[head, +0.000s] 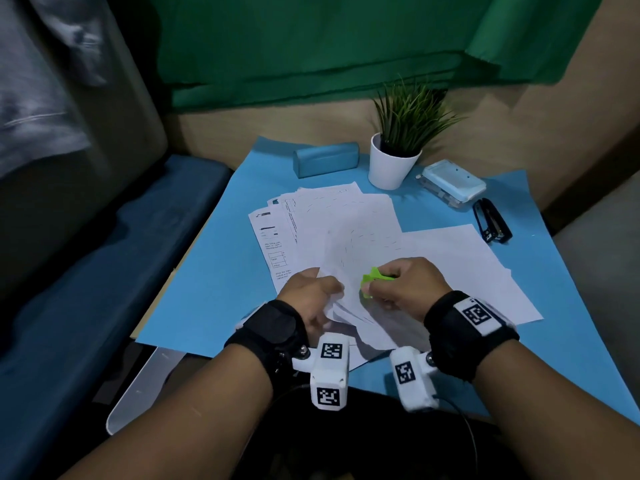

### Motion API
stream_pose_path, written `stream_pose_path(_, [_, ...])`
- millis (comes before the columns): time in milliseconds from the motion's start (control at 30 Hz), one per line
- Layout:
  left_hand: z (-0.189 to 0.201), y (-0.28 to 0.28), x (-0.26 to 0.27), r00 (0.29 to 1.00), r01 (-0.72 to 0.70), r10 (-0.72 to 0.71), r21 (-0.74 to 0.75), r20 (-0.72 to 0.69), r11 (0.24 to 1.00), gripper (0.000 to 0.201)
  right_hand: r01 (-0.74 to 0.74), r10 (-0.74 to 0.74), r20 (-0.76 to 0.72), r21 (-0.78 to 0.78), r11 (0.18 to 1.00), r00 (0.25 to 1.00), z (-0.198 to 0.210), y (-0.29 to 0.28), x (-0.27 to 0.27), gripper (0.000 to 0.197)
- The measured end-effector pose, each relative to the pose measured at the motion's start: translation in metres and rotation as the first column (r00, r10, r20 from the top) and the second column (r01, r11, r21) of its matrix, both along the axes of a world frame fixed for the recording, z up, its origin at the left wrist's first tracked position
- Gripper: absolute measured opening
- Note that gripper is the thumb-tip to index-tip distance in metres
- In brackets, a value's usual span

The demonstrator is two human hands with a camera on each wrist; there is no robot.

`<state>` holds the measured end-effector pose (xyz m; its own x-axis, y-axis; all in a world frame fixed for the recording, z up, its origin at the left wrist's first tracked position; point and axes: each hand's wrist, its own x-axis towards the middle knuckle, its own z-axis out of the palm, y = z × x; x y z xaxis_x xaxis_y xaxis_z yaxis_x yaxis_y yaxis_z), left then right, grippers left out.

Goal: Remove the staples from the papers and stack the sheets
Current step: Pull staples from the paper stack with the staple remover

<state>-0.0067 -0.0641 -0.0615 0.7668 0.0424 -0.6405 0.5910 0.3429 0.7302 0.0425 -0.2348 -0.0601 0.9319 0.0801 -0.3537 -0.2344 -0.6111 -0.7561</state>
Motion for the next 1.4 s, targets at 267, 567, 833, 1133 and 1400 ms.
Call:
stream_pose_path(267, [-0.015,0.008,0.003,0.999,0.049,-0.052,0.165,0.010,0.985,0.010,-0.263,0.366,0.170,-0.439,0.859,0.915,0.027,0.026,-0.011,0.029])
stream_pose_path(567, [-0.018,0.010,0.000,0.998,0.058,-0.061,0.072,0.032,0.996,0.019,-0.248,0.413,0.186,-0.561,0.789,0.892,0.026,0.036,-0.018,0.030])
stream_pose_path(833, [-0.021,0.007,-0.007,0.992,0.045,-0.046,0.005,0.116,0.999,0.021,-0.196,0.316,0.128,-0.555,0.808,0.940,0.034,0.043,-0.021,0.047])
stream_pose_path(1133, [-0.025,0.006,-0.007,0.988,0.048,-0.054,0.044,0.146,0.998,0.020,-0.147,0.139,-0.048,-0.311,0.939,0.989,0.031,0.043,-0.007,0.039])
stream_pose_path(1400, [-0.022,0.013,-0.003,0.999,-0.013,0.010,0.076,0.034,0.997,0.020,0.149,-0.063,-0.330,0.242,0.959,0.942,0.021,0.018,-0.002,0.009])
